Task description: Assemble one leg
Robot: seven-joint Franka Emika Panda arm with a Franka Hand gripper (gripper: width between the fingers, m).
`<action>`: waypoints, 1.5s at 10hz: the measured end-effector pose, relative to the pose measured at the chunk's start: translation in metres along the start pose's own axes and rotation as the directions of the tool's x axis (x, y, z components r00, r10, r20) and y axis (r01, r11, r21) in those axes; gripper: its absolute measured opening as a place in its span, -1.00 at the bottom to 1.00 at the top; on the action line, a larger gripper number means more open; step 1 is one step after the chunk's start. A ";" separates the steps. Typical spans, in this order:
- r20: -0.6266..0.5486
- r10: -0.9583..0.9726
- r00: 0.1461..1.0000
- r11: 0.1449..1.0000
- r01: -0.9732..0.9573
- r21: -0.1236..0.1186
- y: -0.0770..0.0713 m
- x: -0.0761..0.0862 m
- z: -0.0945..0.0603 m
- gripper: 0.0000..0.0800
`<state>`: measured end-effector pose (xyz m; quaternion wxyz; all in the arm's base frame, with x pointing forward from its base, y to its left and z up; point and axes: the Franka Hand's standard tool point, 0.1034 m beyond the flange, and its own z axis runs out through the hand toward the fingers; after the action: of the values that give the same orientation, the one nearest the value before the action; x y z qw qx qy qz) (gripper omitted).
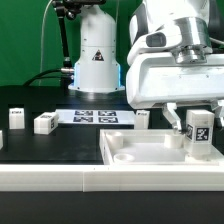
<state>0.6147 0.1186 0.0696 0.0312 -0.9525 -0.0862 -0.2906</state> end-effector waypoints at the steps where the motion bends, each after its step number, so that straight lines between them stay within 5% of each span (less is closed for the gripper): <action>1: 0.001 0.000 1.000 1.000 0.000 0.000 0.000 0.000 0.000 0.55; 11: 0.075 -0.003 0.997 1.000 0.002 0.013 -0.003 0.013 -0.018 0.62; 15: 0.345 -0.002 0.939 0.999 -0.013 0.040 -0.003 0.004 -0.014 0.62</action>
Offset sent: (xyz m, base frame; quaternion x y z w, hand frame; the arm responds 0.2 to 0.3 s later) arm 0.0000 0.0000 0.0000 0.0000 0.0000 0.0000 1.0000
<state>0.6098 0.1204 0.0837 0.0363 -0.9880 -0.0935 -0.1172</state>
